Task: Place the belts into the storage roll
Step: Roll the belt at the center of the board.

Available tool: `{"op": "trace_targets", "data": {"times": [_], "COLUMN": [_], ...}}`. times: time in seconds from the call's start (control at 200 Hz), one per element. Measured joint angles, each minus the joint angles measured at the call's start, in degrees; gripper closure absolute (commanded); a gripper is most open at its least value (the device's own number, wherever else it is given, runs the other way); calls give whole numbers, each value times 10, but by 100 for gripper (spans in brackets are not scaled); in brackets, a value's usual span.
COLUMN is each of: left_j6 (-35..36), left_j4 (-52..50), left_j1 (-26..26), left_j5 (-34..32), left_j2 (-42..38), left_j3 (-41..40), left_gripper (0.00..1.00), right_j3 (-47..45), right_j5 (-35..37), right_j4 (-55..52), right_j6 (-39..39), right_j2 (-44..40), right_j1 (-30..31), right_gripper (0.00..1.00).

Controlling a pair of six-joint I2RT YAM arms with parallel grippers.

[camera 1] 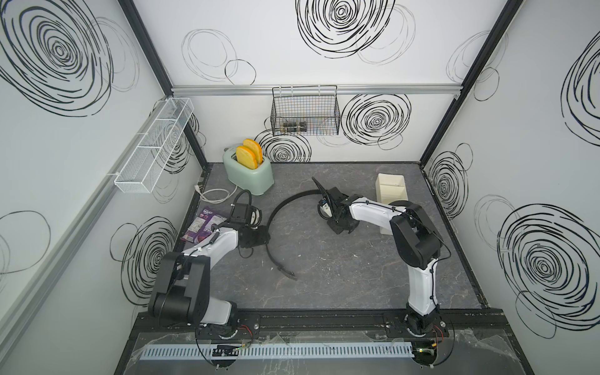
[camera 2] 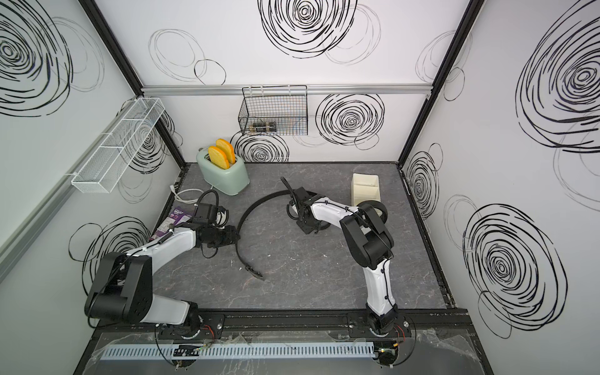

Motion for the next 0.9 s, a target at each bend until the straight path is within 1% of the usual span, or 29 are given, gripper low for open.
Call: {"op": "trace_targets", "data": {"times": [0.015,0.04,0.075,0.11,0.175,0.225,0.235,0.255,0.27,0.345,0.46,0.521,0.606,0.681,0.706,0.736,0.776,0.811,0.831,0.851,0.901], "left_j6": [0,2,4,7,10,9,8,6,7,-4,-25,-37,-56,-75,-81,-87,-94,-98,-100,-102,-104], "left_j4": [0,0,0,0,4,10,11,13,14,20,33,35,35,36,36,36,38,37,37,37,38], "left_j1": [-2,-6,-11,-14,-16,-17,-17,-17,-17,-19,-30,-42,-67,-84,-89,-94,-98,-102,-104,-106,-110], "left_j5": [0,-2,-4,-2,6,19,20,28,31,50,77,87,97,106,109,111,113,113,113,113,114], "left_j2": [5,13,24,34,43,51,52,54,54,54,43,33,23,14,10,7,2,1,1,2,6], "left_j3": [0,1,1,2,8,9,9,9,9,3,-18,-30,-42,-47,-47,-47,-47,-44,-42,-39,-31], "left_gripper": [50,53,61,66,73,76,76,77,78,81,85,87,87,87,87,87,87,87,87,87,87], "right_j3": [-2,-5,-12,-18,-30,-48,-51,-62,-68,-112,-160,-162,-152,-141,-136,-131,-126,-124,-124,-124,-124], "right_j5": [-3,-12,-25,-38,-56,-69,-71,-76,-77,-81,-52,-27,10,41,51,64,77,89,95,97,103], "right_j4": [3,8,20,35,70,117,127,154,168,280,454,522,583,605,608,609,609,608,608,605,600], "right_j6": [12,28,61,110,199,292,301,349,367,531,772,875,982,1045,1061,1078,1095,1105,1115,1114,1123], "right_j2": [-2,-6,-12,-18,-24,-27,-28,-28,-29,-30,-21,-7,10,14,13,12,10,6,3,0,-7], "right_j1": [0,0,1,1,1,2,2,3,3,6,21,37,61,77,82,87,90,91,91,90,86], "right_gripper": [100,100,100,100,100,100,100,100,100,100,100,100,100,100,96,88,80,70,60,54,44]}}
